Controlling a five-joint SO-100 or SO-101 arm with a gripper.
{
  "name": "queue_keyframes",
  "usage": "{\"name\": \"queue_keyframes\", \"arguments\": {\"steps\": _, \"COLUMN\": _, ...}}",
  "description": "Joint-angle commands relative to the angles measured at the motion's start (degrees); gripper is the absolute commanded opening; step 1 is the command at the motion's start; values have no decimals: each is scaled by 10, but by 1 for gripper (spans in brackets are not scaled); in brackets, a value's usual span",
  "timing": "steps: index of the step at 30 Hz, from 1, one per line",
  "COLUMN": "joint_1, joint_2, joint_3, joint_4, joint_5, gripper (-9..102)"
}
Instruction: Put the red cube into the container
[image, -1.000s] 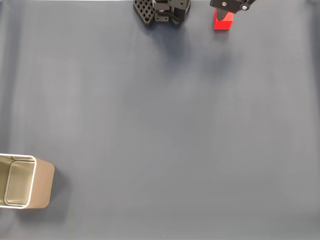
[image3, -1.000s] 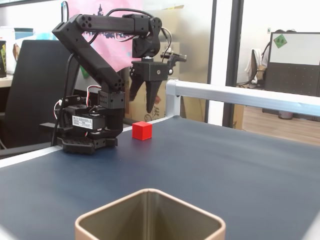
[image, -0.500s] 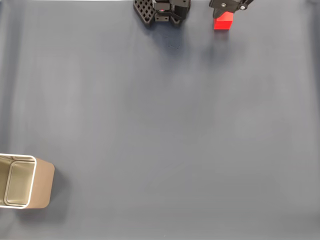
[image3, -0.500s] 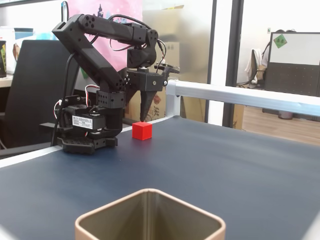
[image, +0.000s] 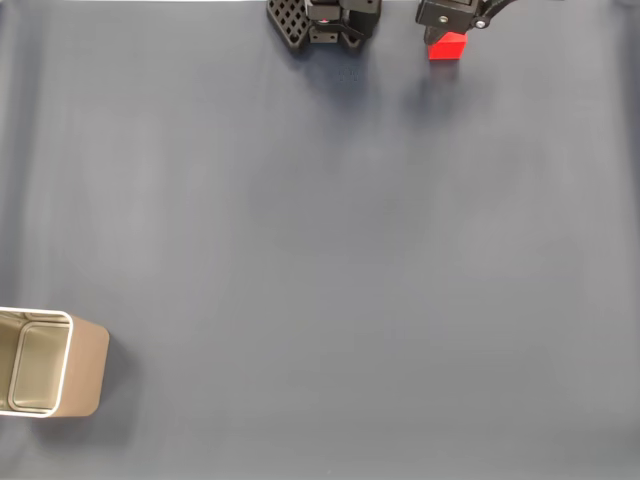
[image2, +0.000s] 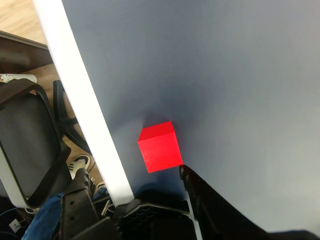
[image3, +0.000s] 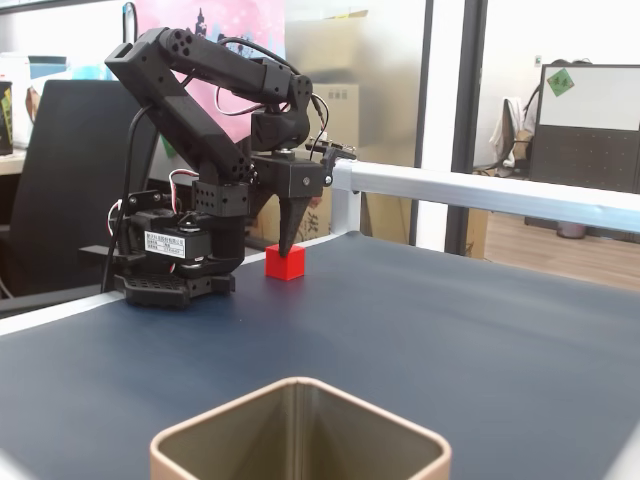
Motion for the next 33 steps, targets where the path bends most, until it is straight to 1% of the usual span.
{"name": "queue_keyframes", "arguments": {"steps": 1, "joint_1": -5, "joint_2": -3, "joint_3": 1, "joint_4": -18, "joint_5": 4, "gripper": 40}}
{"name": "queue_keyframes", "arguments": {"steps": 11, "joint_1": -7, "joint_2": -8, "joint_3": 13, "joint_4": -51, "joint_5": 8, "gripper": 39}}
{"name": "queue_keyframes", "arguments": {"steps": 20, "joint_1": 46, "joint_2": 25, "joint_3": 18, "joint_4": -38, "joint_5": -54, "gripper": 38}}
{"name": "queue_keyframes", "arguments": {"steps": 26, "joint_1": 69, "joint_2": 19, "joint_3": 8, "joint_4": -69, "joint_5": -81, "gripper": 38}}
{"name": "queue_keyframes", "arguments": {"steps": 28, "joint_1": 63, "joint_2": 19, "joint_3": 9, "joint_4": -76, "joint_5": -76, "gripper": 39}}
{"name": "queue_keyframes", "arguments": {"steps": 33, "joint_1": 51, "joint_2": 8, "joint_3": 14, "joint_4": -123, "joint_5": -72, "gripper": 39}}
